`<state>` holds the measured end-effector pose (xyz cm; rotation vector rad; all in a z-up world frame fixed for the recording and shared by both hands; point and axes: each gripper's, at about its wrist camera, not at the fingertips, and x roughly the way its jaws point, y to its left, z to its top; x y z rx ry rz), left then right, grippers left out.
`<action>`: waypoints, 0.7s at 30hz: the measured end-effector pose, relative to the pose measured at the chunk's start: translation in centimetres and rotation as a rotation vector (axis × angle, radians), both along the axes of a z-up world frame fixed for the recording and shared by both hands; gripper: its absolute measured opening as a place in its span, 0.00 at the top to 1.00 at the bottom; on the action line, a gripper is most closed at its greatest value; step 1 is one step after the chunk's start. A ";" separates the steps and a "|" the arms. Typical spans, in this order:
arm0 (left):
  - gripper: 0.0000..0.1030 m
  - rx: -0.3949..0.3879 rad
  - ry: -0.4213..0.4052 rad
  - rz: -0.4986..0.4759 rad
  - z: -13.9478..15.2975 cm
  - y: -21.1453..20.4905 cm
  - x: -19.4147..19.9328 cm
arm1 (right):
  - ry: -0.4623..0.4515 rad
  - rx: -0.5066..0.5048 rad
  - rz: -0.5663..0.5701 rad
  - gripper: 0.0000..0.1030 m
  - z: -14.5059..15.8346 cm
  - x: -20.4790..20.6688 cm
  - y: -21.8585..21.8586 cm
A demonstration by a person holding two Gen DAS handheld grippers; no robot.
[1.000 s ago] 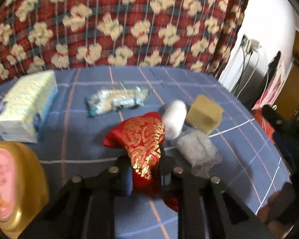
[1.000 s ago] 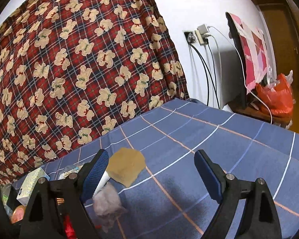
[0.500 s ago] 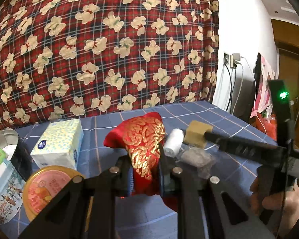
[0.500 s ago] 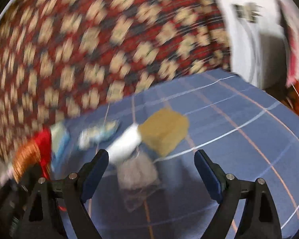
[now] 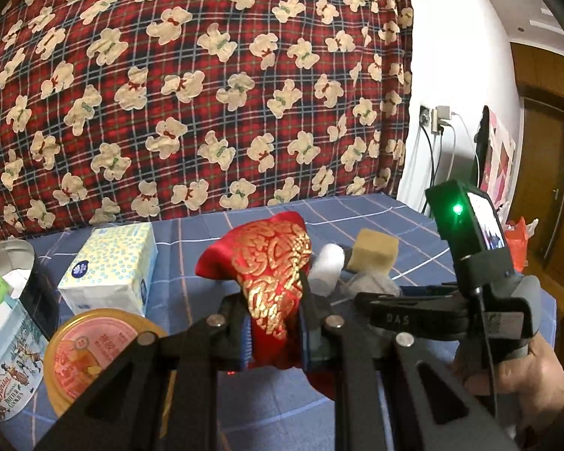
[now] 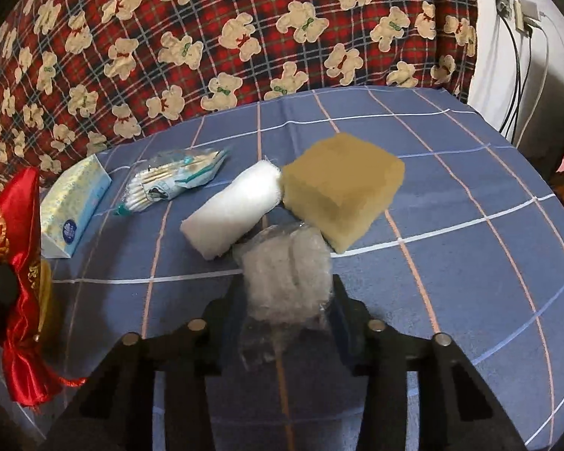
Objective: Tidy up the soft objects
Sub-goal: 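Grasp the red embroidered pouch with the left gripper while the right grasps the clear plastic bag, then carry the red pouch over the tin with the left while the right carries the plastic bag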
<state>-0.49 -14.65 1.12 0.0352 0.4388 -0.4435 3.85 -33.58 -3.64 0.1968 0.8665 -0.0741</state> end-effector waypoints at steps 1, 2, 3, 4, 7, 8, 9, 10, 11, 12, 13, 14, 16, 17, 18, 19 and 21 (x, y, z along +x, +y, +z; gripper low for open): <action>0.84 -0.001 -0.003 0.001 0.0 0.1 -0.1 | -0.005 0.002 -0.003 0.60 0.1 -0.3 0.0; 0.84 -0.001 -0.007 0.002 0.0 0.1 -0.2 | -0.015 0.005 -0.005 0.60 0.3 -0.7 0.0; 0.84 -0.001 -0.011 0.000 0.0 0.2 -0.2 | -0.024 0.009 -0.007 0.61 0.4 -1.0 0.2; 0.84 0.000 -0.015 -0.002 0.0 0.2 -0.3 | -0.040 0.017 -0.010 0.61 0.6 -1.5 0.3; 0.84 -0.003 -0.022 -0.013 0.0 0.4 -0.6 | -0.107 0.038 -0.027 0.61 1.5 -3.1 0.7; 0.84 -0.005 -0.023 -0.016 0.0 0.5 -0.7 | -0.135 0.050 -0.039 0.61 1.7 -3.7 0.7; 0.84 -0.008 -0.027 -0.022 0.1 0.6 -0.9 | -0.158 0.063 -0.045 0.61 1.9 -4.2 0.9; 0.84 -0.009 -0.033 -0.024 0.1 0.7 -1.0 | -0.183 0.077 -0.052 0.61 2.1 -4.7 1.1; 0.84 -0.007 -0.041 -0.025 0.1 0.9 -1.3 | -0.206 0.087 -0.060 0.61 2.3 -5.2 1.4; 0.84 -0.002 -0.054 -0.026 0.2 1.0 -1.6 | -0.225 0.095 -0.068 0.61 2.5 -5.6 1.7; 0.84 0.001 -0.062 -0.026 0.3 1.1 -1.8 | -0.252 0.099 -0.079 0.61 2.7 -6.1 2.0; 0.84 0.005 -0.073 -0.027 0.3 1.3 -2.1 | -0.278 0.095 -0.091 0.61 3.0 -6.5 2.4; 0.84 0.009 -0.091 -0.028 0.5 1.7 -2.7 | -0.319 0.077 -0.108 0.61 3.5 -7.2 3.2; 0.84 0.010 -0.101 -0.030 0.5 1.9 -2.9 | -0.336 0.069 -0.115 0.61 3.6 -7.5 3.6; 0.84 0.010 -0.111 -0.031 0.6 2.2 -3.2 | -0.352 0.065 -0.123 0.61 3.8 -7.8 3.9; 0.84 0.011 -0.118 -0.031 0.7 2.4 -3.4 | -0.367 0.062 -0.130 0.61 3.9 -8.1 4.2; 0.84 0.009 -0.127 -0.028 0.8 3.0 -3.8 | -0.401 0.042 -0.140 0.61 4.3 -8.7 4.9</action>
